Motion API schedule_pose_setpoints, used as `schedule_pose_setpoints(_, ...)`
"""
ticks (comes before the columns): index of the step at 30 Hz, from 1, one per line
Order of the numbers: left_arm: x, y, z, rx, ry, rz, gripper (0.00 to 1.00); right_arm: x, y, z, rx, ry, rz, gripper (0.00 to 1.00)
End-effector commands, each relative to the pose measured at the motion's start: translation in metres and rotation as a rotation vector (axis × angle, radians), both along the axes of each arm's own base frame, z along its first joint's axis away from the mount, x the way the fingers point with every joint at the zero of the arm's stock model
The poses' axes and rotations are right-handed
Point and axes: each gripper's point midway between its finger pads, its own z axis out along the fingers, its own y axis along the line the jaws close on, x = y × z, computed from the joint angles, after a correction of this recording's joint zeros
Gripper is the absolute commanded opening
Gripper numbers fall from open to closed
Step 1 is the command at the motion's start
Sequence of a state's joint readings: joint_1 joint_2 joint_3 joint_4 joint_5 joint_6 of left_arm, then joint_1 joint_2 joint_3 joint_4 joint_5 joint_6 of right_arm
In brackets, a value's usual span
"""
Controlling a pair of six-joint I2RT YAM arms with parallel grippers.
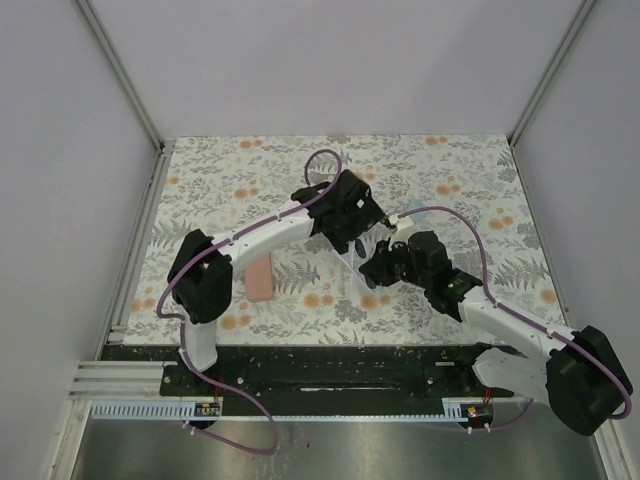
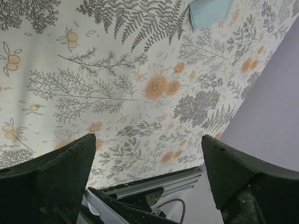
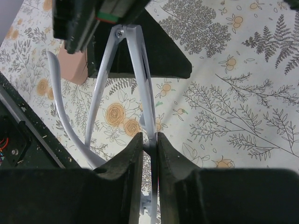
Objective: Organize the sunglasses
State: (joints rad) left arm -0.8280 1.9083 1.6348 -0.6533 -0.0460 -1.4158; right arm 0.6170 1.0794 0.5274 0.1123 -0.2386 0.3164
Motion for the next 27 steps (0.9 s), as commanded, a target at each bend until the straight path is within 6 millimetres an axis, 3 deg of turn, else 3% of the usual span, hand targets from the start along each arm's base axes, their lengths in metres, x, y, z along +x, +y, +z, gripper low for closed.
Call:
schedule_pose_setpoints(1,0.001,-0.002,0.043,-0.059,-0.102,-0.104,0.99,0.004,0.008,0.016,0.037,-0.027,0.003,0.02)
schedule_pose_setpoints(6,0.012,0.047,0.050,-0.016,-0.163,-0.062,0.99,0.005,-0.003,0.012,0.017,0.007,-0.068,0.01)
schedule_pose_setpoints(11,0.004,0.079,0.057,0.048,-0.241,-0.139,0.99,0.004,-0.015,0.005,-0.030,0.070,-0.137,0.00)
schedule_pose_setpoints(13,0.000,0.082,0.062,0.063,-0.296,-0.212,0.99,0.001,-0.011,0.001,-0.037,0.113,-0.123,0.00)
schedule_pose_setpoints(15,-0.012,0.073,0.071,0.005,-0.370,-0.334,0.99,-0.001,-0.006,-0.001,-0.031,0.167,-0.113,0.00)
schedule_pose_setpoints(18,-0.029,0.063,0.095,-0.134,-0.518,-0.432,0.99,-0.005,0.007,-0.002,0.000,0.282,-0.062,0.00)
schedule_pose_setpoints(20,-0.044,0.063,0.099,-0.215,-0.585,-0.471,0.98,-0.006,0.015,-0.002,0.045,0.370,-0.031,0.00)
schedule_pose_setpoints(24,-0.064,0.071,0.103,-0.309,-0.666,-0.508,0.92,-0.005,0.025,0.006,0.253,0.568,0.040,0.00)
schedule_pose_setpoints(27,-0.073,0.074,0.110,-0.367,-0.697,-0.534,0.86,0.003,0.031,0.026,0.446,0.590,0.119,0.00)
